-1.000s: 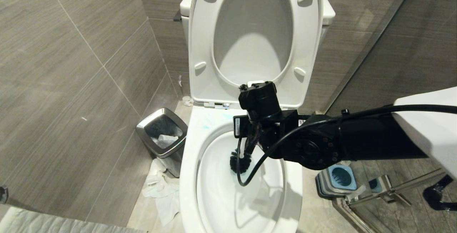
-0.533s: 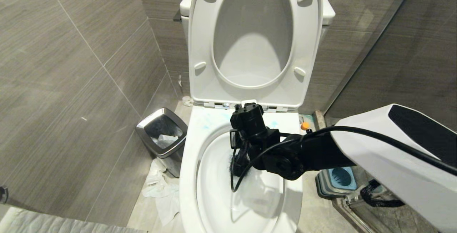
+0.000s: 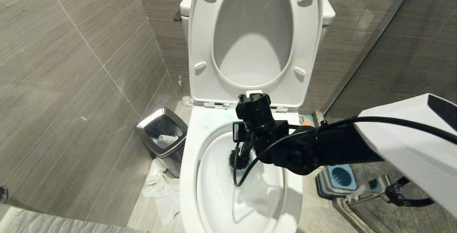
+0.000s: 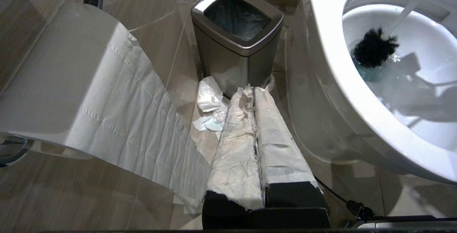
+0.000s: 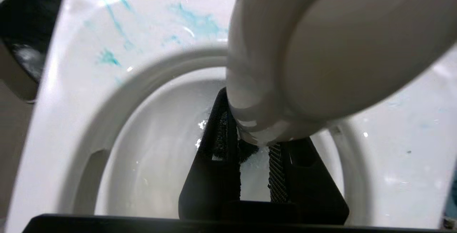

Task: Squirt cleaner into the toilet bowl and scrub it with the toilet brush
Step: Scrub the toilet bowl

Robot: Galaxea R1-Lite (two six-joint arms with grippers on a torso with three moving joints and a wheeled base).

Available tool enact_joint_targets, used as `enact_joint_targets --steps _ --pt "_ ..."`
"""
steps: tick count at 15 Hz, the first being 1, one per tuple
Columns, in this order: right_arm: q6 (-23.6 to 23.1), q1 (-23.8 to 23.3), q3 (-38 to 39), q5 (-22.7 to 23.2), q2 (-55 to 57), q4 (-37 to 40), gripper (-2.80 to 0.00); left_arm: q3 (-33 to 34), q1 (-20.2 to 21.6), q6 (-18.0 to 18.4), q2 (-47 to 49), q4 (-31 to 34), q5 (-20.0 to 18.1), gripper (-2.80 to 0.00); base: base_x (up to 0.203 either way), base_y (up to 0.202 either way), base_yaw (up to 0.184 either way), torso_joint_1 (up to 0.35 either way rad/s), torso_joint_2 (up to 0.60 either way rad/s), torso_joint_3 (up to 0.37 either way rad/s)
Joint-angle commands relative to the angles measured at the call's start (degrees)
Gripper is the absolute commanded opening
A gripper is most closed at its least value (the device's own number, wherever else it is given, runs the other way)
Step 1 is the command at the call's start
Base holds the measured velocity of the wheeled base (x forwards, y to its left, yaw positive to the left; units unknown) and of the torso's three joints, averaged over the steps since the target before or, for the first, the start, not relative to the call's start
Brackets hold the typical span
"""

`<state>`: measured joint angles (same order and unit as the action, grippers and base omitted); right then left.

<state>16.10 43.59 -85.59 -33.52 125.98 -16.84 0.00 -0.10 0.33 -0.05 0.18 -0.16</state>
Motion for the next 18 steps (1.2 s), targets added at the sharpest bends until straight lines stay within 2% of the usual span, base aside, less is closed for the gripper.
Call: enact_joint_targets --steps 1,11,14,18 --pt "-0.11 0.0 0.1 0.04 -4.94 1.02 -2.8 0.09 0.01 0.02 0.05 -0.01 -0.01 -2.8 0.0 0.0 0.0 0.0 0.0 0.0" --pt "0.33 -0.09 -1.6 -0.58 7.35 -0.92 -2.8 0.09 0.01 0.02 0.05 -0.01 -0.01 -2.8 0.0 0.0 0.0 0.0 0.0 0.0" --pt "0.33 -0.09 -0.84 -1.26 6.37 -0.88 -2.8 0.09 0.01 0.02 0.05 -0.01 -0.01 -2.8 0.0 0.0 0.0 0.0 0.0 0.0" --pt "0.23 0.11 0.78 -0.47 -2.98 3.07 -2.8 0.09 0.01 0.02 0.05 -0.01 -0.01 -2.8 0.0 0.0 0.0 0.0 0.0 0.0"
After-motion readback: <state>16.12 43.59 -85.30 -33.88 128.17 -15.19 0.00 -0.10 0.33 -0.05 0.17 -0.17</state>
